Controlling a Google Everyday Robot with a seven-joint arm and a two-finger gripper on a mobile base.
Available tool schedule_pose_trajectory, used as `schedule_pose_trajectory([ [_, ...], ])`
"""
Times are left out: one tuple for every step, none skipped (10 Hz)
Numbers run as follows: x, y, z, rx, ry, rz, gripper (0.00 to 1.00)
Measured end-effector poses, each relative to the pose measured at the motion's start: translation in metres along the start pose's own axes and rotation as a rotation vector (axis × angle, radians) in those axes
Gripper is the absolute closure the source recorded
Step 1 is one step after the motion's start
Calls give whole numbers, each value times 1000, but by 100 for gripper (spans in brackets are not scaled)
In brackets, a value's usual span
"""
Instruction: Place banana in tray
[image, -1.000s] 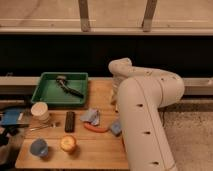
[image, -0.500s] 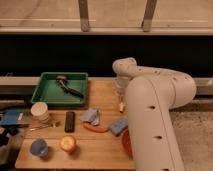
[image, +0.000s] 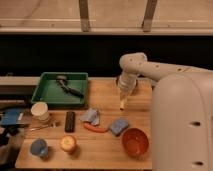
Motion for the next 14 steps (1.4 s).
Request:
schedule_pose_trajectory([
  [6,5,-26,-35,-35,-13,100],
  [13,12,-52,-81,-72,-32,100],
  [18,15,-67,-111,-98,-46,100],
  [23,23,-83,-147,-127,-70,100],
  [23,40,-96,-194,-152,-106,100],
  [20,56,-102,-240,-160,-136,100],
  [18,70,-105,-274,-162,-158,100],
  [14,90,-109,-316,-163,-192,100],
  [12,105,-110,-338,-162,-216,100],
  [8,127,-109,-368,-155,-252,100],
  [5,153,-108,-396,-147,-294,100],
  [3,177,-105,-420,-135,-332,100],
  [3,193,-103,-430,-126,-351,100],
  [4,199,-103,-433,-124,-356,100],
])
